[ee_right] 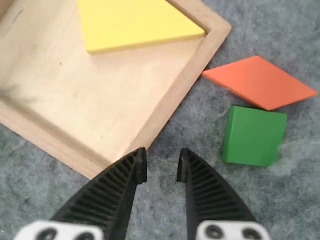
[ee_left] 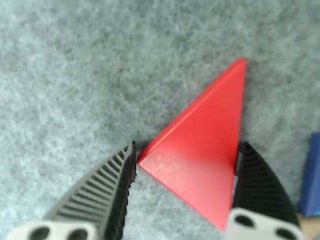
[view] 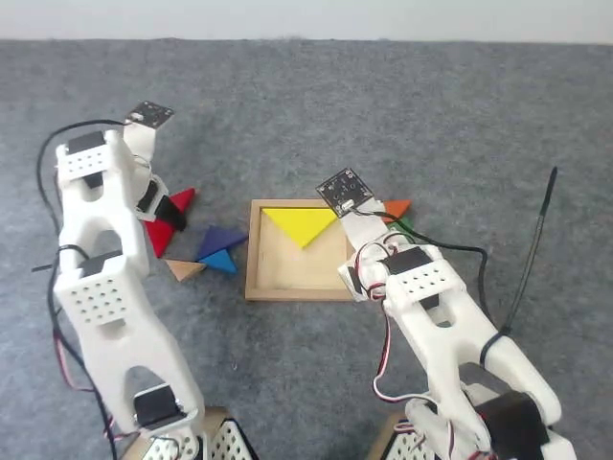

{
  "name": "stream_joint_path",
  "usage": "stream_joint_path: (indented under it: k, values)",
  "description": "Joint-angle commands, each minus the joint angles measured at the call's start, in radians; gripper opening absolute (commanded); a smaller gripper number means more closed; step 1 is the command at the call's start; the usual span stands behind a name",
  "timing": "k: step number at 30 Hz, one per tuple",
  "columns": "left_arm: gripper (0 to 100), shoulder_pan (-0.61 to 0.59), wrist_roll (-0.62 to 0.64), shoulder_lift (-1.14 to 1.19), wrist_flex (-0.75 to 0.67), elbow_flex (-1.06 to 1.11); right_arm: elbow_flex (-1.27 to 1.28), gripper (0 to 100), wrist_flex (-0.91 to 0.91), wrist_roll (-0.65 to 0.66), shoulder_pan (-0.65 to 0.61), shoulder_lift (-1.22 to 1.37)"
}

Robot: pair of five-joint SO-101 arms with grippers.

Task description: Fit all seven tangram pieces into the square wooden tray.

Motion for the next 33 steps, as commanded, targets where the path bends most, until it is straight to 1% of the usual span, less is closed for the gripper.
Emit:
stream_joint_path:
  k: [1,7,13,26,30,33]
  values:
    - [30,-0.003,-0.032,0.011,-0.011,0.004,-0.005,11.2,-0.019,0.0,-0.002,-0.038]
    - [30,-0.012,-0.025,0.02,0.0,0.002,-0.005,11.2,-0.019,0.0,-0.002,-0.038]
    - [30,-0.012,0.009,0.021,0.026,0.004,-0.005,11.2,-0.019,0.0,-0.002,-0.038]
    - [9,-0.02,0.008,-0.003,0.028,0.005,-0.005,11.2,-0.019,0.0,-0.002,-0.038]
    - [8,-0.018,0.005,-0.06,0.078,0.007,-0.005,11.2,-0.019,0.0,-0.002,-0.038]
    - [8,-0.018,0.005,-0.11,0.091,0.008,-0.005,11.2,-0.019,0.0,-0.002,-0.038]
